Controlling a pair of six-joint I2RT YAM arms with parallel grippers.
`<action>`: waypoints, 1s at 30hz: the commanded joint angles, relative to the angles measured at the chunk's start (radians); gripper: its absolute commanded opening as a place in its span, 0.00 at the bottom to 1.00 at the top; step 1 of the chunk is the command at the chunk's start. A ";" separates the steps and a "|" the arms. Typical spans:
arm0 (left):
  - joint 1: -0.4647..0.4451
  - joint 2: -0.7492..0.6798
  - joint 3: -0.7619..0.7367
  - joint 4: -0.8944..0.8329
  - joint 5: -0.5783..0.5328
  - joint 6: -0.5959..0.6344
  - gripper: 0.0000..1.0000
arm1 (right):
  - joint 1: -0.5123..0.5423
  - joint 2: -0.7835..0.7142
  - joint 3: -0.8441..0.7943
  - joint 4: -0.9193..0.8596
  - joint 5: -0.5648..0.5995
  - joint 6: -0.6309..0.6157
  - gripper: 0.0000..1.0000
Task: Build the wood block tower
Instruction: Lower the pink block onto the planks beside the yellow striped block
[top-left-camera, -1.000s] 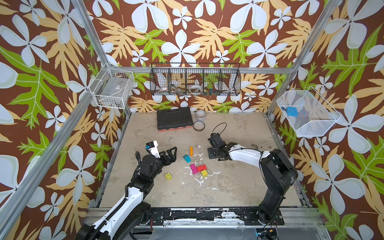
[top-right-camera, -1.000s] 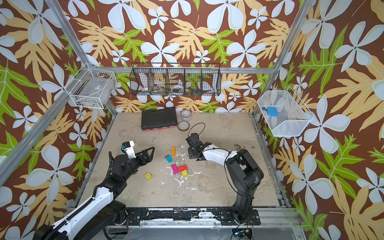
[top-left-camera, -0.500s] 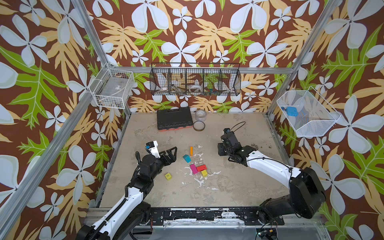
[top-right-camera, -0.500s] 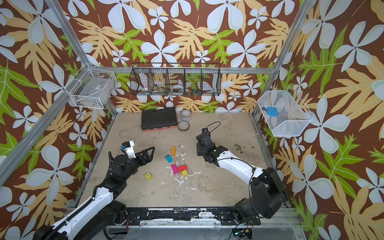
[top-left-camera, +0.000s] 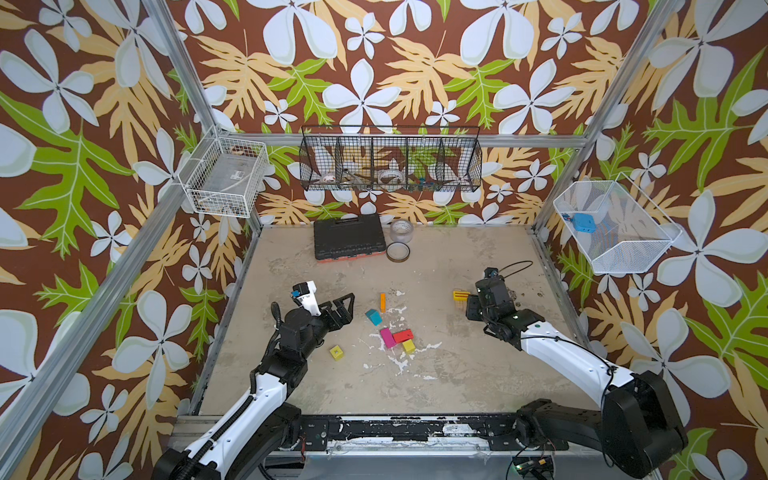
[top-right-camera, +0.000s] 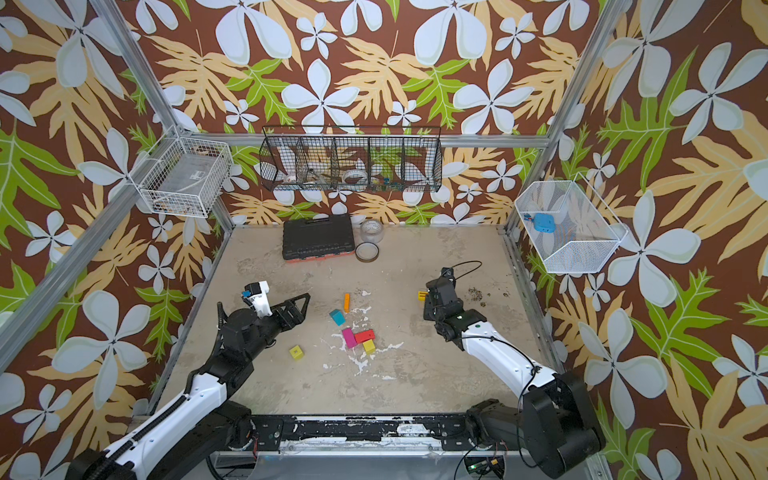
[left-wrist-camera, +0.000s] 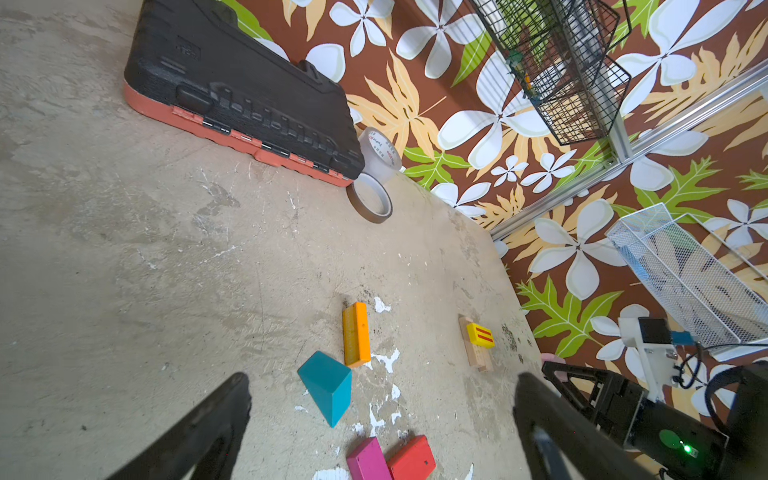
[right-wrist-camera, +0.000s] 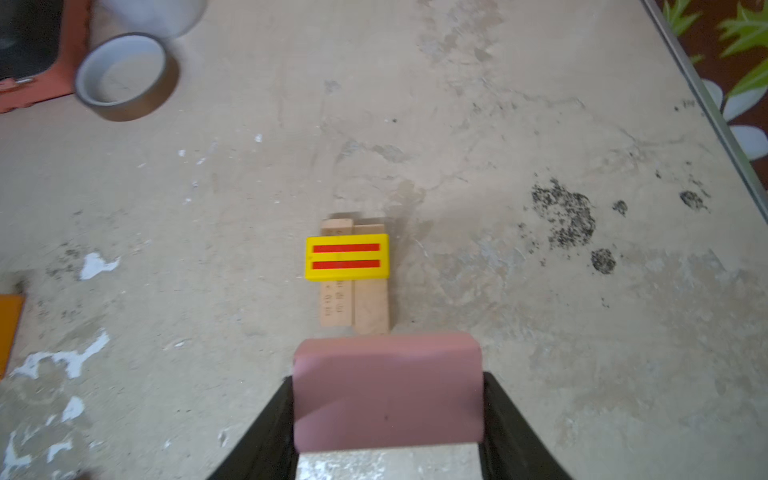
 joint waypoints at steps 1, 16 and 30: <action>-0.001 0.022 0.016 0.038 0.044 0.012 1.00 | -0.052 0.016 -0.013 0.051 -0.101 0.022 0.25; -0.028 0.257 0.039 0.299 0.360 -0.027 1.00 | -0.059 0.137 0.006 0.081 -0.185 0.031 0.25; -0.036 0.278 0.046 0.287 0.340 -0.019 1.00 | -0.058 0.238 0.044 0.114 -0.109 -0.025 0.30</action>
